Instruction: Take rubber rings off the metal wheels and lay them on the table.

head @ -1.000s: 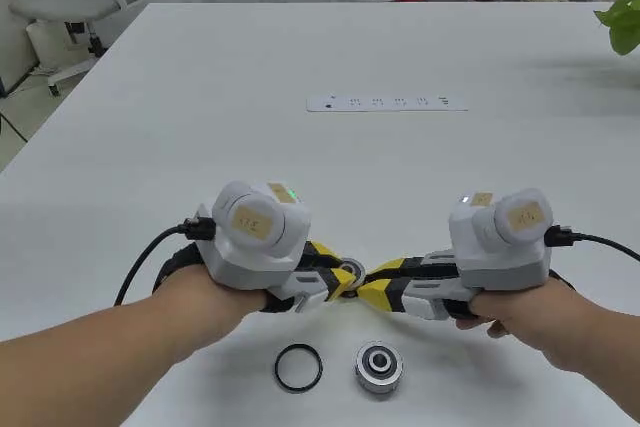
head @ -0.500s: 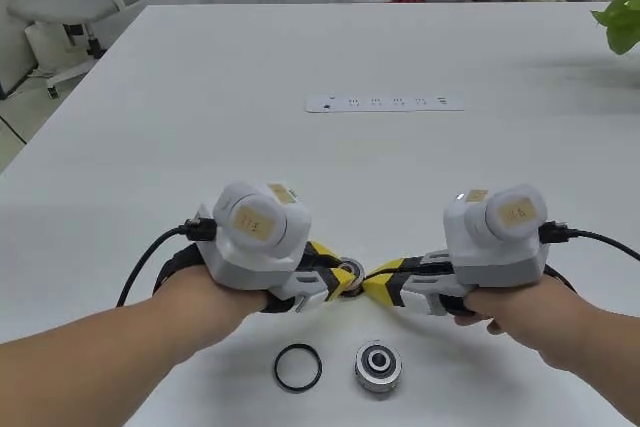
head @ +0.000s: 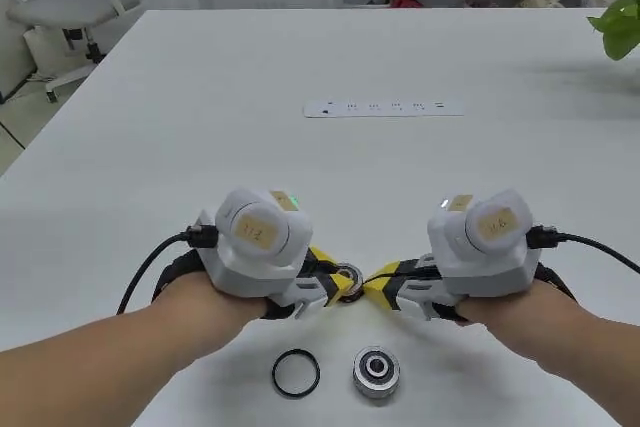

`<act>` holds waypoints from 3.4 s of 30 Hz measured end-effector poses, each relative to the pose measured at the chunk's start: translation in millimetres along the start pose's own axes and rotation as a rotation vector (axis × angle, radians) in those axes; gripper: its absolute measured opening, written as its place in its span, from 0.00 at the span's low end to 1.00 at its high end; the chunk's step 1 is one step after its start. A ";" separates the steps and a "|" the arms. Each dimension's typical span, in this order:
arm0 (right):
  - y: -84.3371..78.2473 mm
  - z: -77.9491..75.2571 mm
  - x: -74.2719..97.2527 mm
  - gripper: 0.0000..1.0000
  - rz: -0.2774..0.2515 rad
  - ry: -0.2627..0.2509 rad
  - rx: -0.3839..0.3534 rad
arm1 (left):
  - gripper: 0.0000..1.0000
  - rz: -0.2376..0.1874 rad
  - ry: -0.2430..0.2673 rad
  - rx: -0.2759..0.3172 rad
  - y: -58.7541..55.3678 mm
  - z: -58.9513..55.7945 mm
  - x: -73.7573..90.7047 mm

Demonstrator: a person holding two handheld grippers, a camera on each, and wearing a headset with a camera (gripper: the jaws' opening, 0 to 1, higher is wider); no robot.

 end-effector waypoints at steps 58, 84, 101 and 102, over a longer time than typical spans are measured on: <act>22.8 8.1 0.4 0.00 -0.187 0.041 -0.430 | 0.12 -0.009 0.008 -0.007 0.1 -1.9 -1.6; 17.7 -1.7 1.3 0.00 -0.163 0.000 -0.428 | 0.14 -0.016 -0.014 0.005 0.0 -1.6 -1.8; 22.0 -0.6 7.3 0.00 -0.160 -0.004 -0.393 | 0.15 -0.011 -0.013 0.015 1.1 -3.0 0.6; 22.7 -0.8 7.0 0.00 -0.163 -0.003 -0.393 | 0.16 -0.012 -0.015 0.018 1.7 -2.8 2.0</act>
Point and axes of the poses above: the centre of the closed fingertips' face, and the gripper's own axes: x roughly backward along the fingers, z roughly to its left, y roughly out of its top, the point moved 1 cm from there along x, roughly backward along the fingers, and after that the axes turned 14 degrees about -z, right-handed, at the moved point
